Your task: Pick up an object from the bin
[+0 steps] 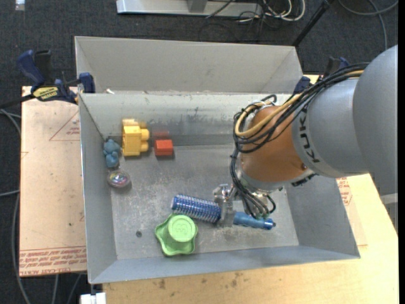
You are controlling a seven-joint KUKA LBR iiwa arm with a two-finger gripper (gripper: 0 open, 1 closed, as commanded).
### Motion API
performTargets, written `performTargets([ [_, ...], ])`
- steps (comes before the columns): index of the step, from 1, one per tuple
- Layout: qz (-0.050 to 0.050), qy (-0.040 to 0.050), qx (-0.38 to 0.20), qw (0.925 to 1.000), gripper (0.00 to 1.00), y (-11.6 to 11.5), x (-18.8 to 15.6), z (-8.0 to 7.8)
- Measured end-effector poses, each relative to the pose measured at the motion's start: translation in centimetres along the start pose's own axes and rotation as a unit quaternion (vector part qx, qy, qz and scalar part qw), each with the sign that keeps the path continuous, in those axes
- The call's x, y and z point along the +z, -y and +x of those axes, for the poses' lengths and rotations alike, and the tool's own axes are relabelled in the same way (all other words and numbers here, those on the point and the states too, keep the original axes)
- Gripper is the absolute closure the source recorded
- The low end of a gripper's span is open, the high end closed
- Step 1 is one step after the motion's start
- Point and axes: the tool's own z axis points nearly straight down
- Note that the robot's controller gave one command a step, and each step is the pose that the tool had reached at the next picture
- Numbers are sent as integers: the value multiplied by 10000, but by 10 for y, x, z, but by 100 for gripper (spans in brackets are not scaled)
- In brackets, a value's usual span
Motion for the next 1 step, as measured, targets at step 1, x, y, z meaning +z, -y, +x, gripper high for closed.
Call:
performTargets([
  [1, 2, 41, 57, 10000, 100, 9, -172, -7],
])
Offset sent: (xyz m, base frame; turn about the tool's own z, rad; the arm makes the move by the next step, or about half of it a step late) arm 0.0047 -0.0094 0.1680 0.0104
